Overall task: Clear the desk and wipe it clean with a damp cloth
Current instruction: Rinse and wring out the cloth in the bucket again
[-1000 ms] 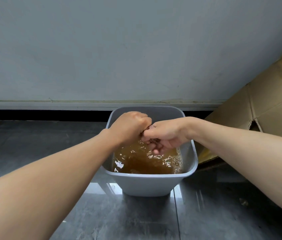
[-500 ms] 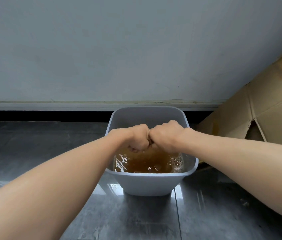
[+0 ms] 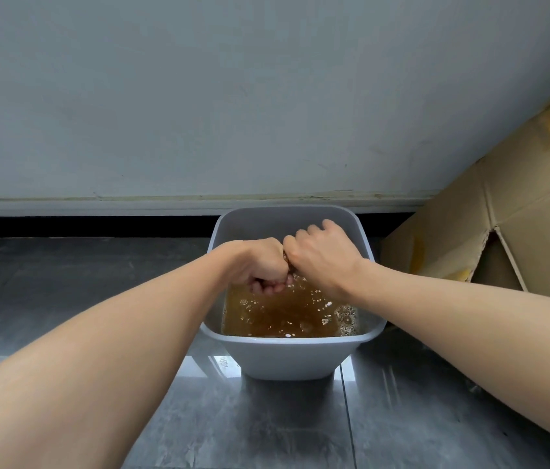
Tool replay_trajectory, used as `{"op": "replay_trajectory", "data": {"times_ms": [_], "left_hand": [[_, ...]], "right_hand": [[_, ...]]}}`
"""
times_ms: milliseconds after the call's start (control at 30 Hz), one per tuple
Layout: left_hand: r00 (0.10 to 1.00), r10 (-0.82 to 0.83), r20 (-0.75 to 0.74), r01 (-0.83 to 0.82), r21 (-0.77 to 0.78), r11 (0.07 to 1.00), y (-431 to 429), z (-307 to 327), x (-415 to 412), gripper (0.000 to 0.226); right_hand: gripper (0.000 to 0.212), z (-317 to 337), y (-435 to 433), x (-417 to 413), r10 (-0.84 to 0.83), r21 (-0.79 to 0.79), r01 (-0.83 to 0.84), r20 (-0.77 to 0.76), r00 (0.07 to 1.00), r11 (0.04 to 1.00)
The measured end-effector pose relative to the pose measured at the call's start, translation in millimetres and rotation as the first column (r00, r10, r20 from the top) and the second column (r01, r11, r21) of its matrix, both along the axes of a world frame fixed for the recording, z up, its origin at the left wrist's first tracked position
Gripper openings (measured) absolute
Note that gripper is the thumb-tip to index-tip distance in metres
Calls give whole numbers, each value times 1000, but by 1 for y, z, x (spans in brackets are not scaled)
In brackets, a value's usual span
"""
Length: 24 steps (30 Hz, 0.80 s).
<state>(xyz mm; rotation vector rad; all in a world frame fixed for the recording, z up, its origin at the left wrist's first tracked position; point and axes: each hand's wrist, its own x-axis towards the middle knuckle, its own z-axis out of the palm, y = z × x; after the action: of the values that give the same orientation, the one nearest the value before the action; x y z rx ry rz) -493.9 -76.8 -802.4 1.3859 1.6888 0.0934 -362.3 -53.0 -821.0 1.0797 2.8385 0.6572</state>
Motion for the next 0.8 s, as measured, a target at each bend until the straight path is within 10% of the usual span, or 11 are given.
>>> {"op": "replay_trajectory", "data": {"times_ms": [133, 300, 433, 800], "left_hand": [[932, 280, 229, -325, 188, 927, 4, -16, 4, 10], [429, 635, 642, -737, -157, 657, -1, 30, 14, 10], [282, 632, 722, -756, -238, 610, -12, 109, 26, 9], [336, 621, 708, -731, -220, 646, -1, 451, 84, 33]], "right_hand": [[34, 5, -1, -9, -311, -429, 237, -112, 944, 872], [27, 51, -7, -10, -550, -655, 307, -199, 811, 690], [20, 135, -10, -5, -654, -761, 304, -201, 729, 573], [29, 496, -21, 52, -813, -838, 311, -238, 531, 448]]}}
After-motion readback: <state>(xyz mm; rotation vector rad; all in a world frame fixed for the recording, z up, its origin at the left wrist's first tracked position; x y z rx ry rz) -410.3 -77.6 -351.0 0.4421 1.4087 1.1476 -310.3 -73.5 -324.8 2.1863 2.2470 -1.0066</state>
